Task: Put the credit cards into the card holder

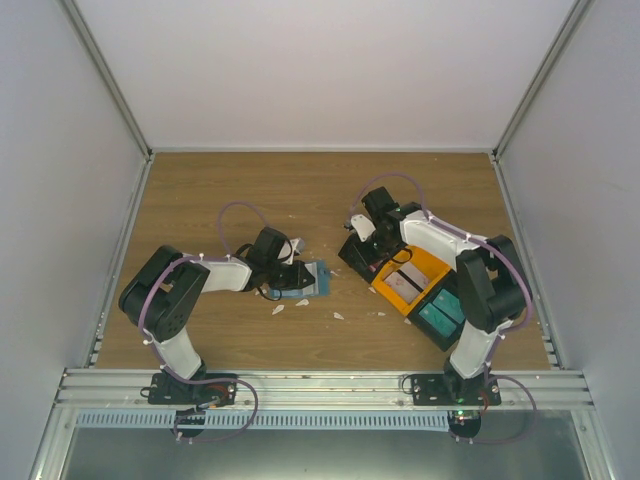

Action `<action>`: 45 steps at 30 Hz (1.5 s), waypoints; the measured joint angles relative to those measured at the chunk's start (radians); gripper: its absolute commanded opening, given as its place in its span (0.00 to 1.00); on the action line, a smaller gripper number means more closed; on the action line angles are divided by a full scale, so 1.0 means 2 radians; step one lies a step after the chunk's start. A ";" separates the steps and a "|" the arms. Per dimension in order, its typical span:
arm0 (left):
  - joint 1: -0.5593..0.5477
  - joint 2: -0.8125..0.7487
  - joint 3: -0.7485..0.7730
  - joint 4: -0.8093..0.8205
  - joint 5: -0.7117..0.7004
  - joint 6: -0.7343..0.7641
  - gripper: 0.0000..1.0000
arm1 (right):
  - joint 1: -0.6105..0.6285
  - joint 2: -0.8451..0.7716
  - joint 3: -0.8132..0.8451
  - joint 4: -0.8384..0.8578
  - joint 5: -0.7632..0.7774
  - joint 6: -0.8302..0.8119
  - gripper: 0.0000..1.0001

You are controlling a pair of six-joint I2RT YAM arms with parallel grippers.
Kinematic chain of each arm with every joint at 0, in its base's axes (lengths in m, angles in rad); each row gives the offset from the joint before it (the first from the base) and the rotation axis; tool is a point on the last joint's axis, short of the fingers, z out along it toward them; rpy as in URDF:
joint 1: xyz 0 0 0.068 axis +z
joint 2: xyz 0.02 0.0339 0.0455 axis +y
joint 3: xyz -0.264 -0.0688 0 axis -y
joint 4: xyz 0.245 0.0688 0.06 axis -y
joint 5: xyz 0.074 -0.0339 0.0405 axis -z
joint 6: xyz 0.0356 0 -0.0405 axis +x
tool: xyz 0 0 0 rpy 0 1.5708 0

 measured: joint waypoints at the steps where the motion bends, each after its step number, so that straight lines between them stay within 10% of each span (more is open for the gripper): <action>1: 0.000 0.000 0.000 0.000 0.000 0.000 0.12 | 0.000 0.000 0.000 -0.001 0.000 -0.001 0.49; 20: 0.000 0.001 0.000 0.001 0.000 0.000 0.12 | 0.000 -0.019 0.000 -0.004 -0.006 -0.005 0.34; 26: 0.000 0.001 0.000 0.001 0.000 0.000 0.11 | 0.000 -0.019 -0.001 -0.003 0.002 -0.004 0.47; 45: 0.000 0.004 0.000 0.005 0.002 0.000 0.11 | 0.004 0.012 -0.001 0.002 -0.011 -0.019 0.42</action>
